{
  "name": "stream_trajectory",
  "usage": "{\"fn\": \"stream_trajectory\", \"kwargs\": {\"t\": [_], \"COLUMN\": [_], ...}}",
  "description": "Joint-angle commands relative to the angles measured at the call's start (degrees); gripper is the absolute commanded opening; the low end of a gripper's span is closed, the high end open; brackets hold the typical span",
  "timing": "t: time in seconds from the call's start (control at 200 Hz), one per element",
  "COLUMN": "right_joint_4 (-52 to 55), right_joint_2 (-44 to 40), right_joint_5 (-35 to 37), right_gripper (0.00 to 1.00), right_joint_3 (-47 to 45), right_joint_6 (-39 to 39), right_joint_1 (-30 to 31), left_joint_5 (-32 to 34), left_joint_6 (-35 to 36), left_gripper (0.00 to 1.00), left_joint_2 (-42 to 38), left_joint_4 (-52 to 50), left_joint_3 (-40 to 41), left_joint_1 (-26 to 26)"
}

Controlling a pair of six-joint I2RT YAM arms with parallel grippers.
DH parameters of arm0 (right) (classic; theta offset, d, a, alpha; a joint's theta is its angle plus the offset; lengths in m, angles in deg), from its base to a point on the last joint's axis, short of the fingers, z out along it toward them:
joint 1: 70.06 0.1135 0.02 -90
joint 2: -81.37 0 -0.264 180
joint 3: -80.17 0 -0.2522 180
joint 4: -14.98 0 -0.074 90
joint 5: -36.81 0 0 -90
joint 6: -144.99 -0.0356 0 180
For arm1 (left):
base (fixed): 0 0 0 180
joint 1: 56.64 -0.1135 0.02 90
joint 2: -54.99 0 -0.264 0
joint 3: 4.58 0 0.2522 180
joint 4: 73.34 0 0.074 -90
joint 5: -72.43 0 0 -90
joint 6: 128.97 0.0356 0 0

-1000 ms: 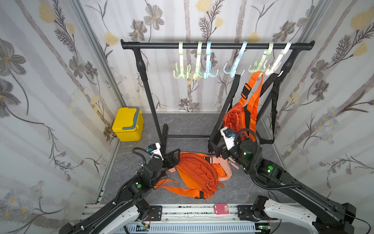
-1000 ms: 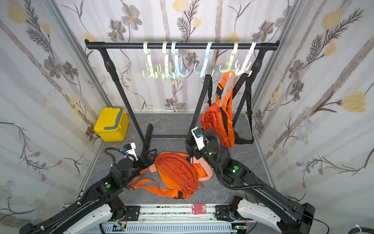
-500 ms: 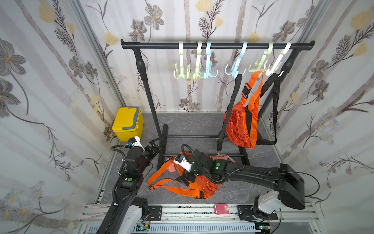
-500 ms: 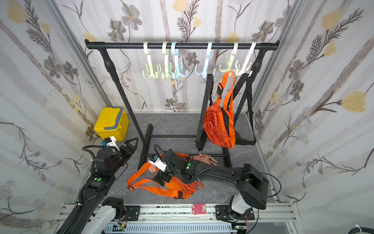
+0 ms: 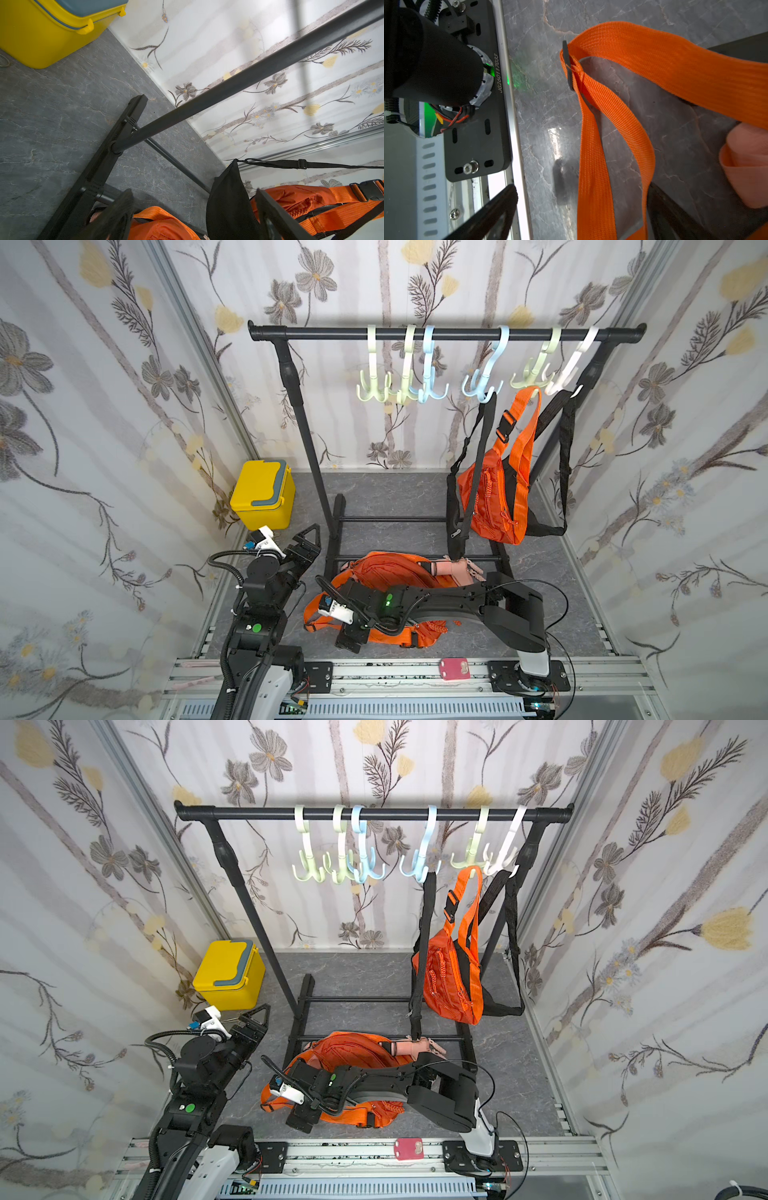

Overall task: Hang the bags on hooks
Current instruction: Pick up the bag from the bag.

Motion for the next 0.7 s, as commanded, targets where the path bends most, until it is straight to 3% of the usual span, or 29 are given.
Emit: {"fn": "stream_trajectory", "kwargs": {"t": [0.0, 0.09, 0.2, 0.455, 0.545, 0.694], "right_joint_4": [-0.41, -0.97, -1.41, -1.98, -1.95, -1.64], "right_joint_2": [0.84, 1.59, 2.08, 2.79, 3.14, 2.87], "right_joint_5": [4.96, 7.69, 9.88, 11.68, 11.25, 10.80], "right_gripper": [0.91, 0.87, 0.74, 0.31, 0.23, 0.01], "right_joint_3": [0.59, 0.41, 0.50, 0.94, 0.94, 0.42], "right_joint_6": [-2.44, -3.06, -3.23, -3.15, -3.15, -3.17], "right_joint_1": [0.82, 1.11, 1.22, 1.95, 2.23, 2.24], "left_joint_5": [1.22, 1.22, 1.29, 1.30, 1.12, 0.79], "left_joint_6": [0.24, 0.43, 0.32, 0.41, 0.32, 0.09], "left_gripper": [0.89, 0.89, 0.89, 0.89, 0.89, 0.89], "left_joint_2": [0.01, -0.04, -0.27, -0.65, -0.57, -0.81], "left_joint_4": [-0.17, -0.21, -0.26, -0.21, 0.14, 1.20], "left_joint_3": [-0.82, -0.90, -0.91, -0.74, -0.55, -0.52], "left_joint_1": [-0.09, -0.08, -0.06, -0.06, -0.07, -0.13]}}
